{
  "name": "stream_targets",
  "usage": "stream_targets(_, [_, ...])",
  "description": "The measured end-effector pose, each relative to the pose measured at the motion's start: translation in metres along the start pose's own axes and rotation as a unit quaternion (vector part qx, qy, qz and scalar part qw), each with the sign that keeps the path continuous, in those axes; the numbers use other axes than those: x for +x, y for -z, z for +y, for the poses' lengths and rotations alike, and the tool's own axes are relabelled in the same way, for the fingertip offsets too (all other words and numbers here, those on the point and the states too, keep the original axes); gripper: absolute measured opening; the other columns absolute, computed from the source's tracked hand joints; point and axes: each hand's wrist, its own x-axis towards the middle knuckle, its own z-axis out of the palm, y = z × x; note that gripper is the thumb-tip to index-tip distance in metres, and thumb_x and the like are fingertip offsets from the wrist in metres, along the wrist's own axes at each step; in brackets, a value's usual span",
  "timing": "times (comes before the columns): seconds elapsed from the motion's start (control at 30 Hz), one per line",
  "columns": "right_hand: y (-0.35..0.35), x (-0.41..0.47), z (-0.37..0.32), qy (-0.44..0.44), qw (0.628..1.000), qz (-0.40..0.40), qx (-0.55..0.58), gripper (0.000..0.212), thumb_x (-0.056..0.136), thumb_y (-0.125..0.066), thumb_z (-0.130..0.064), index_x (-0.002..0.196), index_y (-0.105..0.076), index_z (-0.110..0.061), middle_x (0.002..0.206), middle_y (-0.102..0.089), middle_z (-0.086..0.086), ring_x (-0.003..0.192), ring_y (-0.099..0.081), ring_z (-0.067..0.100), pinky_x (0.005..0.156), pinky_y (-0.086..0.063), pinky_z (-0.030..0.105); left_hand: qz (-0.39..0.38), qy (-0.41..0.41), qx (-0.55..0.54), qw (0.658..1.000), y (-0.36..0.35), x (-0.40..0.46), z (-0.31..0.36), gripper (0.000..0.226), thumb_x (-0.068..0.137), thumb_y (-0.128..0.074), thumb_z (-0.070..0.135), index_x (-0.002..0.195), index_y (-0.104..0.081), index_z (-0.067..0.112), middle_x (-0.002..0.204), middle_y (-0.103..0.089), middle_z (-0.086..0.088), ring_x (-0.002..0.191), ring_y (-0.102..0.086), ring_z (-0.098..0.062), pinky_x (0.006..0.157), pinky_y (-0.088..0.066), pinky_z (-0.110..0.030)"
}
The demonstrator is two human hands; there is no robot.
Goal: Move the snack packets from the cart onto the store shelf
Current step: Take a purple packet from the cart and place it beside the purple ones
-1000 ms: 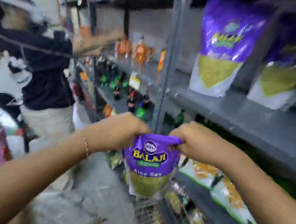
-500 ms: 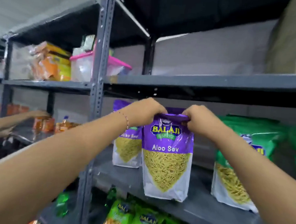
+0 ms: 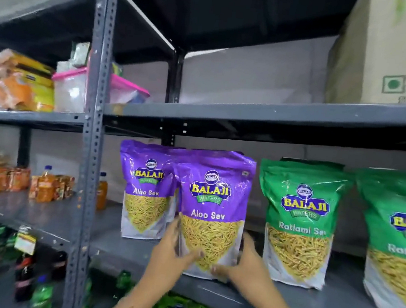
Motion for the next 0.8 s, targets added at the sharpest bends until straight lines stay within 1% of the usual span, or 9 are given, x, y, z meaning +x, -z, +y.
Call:
stream_targets(0.07, [-0.01,-0.005,0.01,-0.012,1.0,0.0,-0.008,0.073,0.049,-0.088,-0.035,0.108,-0.045,-0.027,0.107,-0.068,-0.005,0.093,-0.065,0.011,0.077,-0.053,0.027,-0.017,0.04,-0.016,0.999,0.003,-0.004,-0.014,0.082,0.052,-0.092,0.024,0.122,-0.048,0.027,0.134,-0.057,0.003,0.116,-0.058,0.0,0.102,-0.047,-0.03])
stream_targets(0.17, [-0.018,0.002,0.005,-0.016,1.0,0.006,-0.021,0.063,0.06,-0.085,-0.028,0.105,-0.041,-0.022,0.096,-0.062,-0.005,0.085,-0.06,0.016,0.058,-0.041,0.016,-0.042,0.056,-0.001,0.998,0.008,0.009,-0.022,0.069,0.063,-0.08,0.0,0.122,-0.05,0.018,0.125,-0.062,0.003,0.105,-0.063,0.005,0.087,-0.051,-0.014])
stream_targets(0.27, [-0.03,0.014,0.002,-0.016,0.999,0.019,-0.041,0.065,0.066,-0.081,-0.03,0.112,-0.038,-0.015,0.097,-0.064,0.004,0.087,-0.062,0.026,0.061,-0.043,0.03,-0.061,0.073,0.047,0.994,0.015,0.027,-0.03,0.065,0.072,-0.072,-0.011,0.116,-0.048,0.031,0.119,-0.061,0.014,0.106,-0.061,0.007,0.088,-0.049,-0.012])
stream_targets(0.37, [-0.04,0.026,0.003,-0.032,0.998,0.015,-0.055,0.067,0.07,-0.078,-0.031,0.118,-0.034,-0.012,0.105,-0.065,0.011,0.094,-0.064,0.032,0.066,-0.044,0.032,-0.066,0.089,0.059,0.992,0.018,0.038,-0.036,0.069,0.076,-0.068,-0.013,0.126,-0.04,0.025,0.117,-0.059,0.016,0.101,-0.061,0.011,0.088,-0.048,-0.011])
stream_targets(0.47, [-0.048,0.035,0.004,-0.036,0.998,0.016,-0.056,0.073,0.072,-0.077,-0.031,0.126,-0.032,-0.008,0.115,-0.064,0.016,0.103,-0.062,0.035,0.068,-0.041,0.031,-0.059,0.1,0.062,0.991,0.02,0.044,-0.042,0.069,0.077,-0.066,-0.013,0.127,-0.036,0.024,0.124,-0.057,0.008,0.11,-0.057,0.001,0.09,-0.048,-0.01])
stream_targets(0.6, [-0.053,0.042,0.006,-0.066,0.997,0.006,-0.041,0.083,0.072,-0.078,-0.029,0.133,-0.028,-0.004,0.123,-0.061,0.019,0.109,-0.06,0.035,0.071,-0.041,0.028,-0.061,0.112,0.088,0.988,0.023,0.044,-0.041,0.078,0.078,-0.073,0.004,0.141,-0.028,0.019,0.142,-0.045,0.0,0.131,-0.042,-0.013,0.111,-0.035,-0.031])
stream_targets(0.67, [-0.046,0.036,0.0,-0.074,0.997,-0.006,-0.006,0.096,0.069,-0.081,-0.029,0.142,-0.023,-0.006,0.136,-0.053,0.016,0.12,-0.055,0.031,0.08,-0.041,0.023,-0.046,0.101,0.161,0.981,0.022,0.038,-0.036,0.089,0.075,-0.078,0.024,0.145,-0.024,0.02,0.146,-0.042,0.004,0.132,-0.039,-0.009,0.11,-0.032,-0.031])
stream_targets(0.73, [-0.029,0.015,-0.011,-0.042,0.999,-0.01,0.022,0.105,0.067,-0.082,-0.035,0.147,-0.018,-0.01,0.144,-0.043,0.001,0.13,-0.047,0.024,0.086,-0.034,0.017,0.0,0.064,0.198,0.978,0.019,0.03,-0.028,0.095,0.072,-0.081,0.031,0.146,-0.022,0.028,0.14,-0.046,0.013,0.127,-0.045,-0.006,0.105,-0.036,-0.028])
stream_targets(0.8, [0.001,-0.021,-0.013,-0.002,0.998,0.017,0.052,0.096,0.072,-0.079,-0.038,0.147,-0.022,-0.02,0.139,-0.041,-0.008,0.134,-0.041,0.014,0.095,-0.034,0.019,0.059,0.028,0.18,0.982,0.009,0.014,-0.014,0.095,0.07,-0.08,0.036,0.146,-0.023,0.034,0.14,-0.044,0.021,0.13,-0.044,-0.004,0.107,-0.037,-0.03])
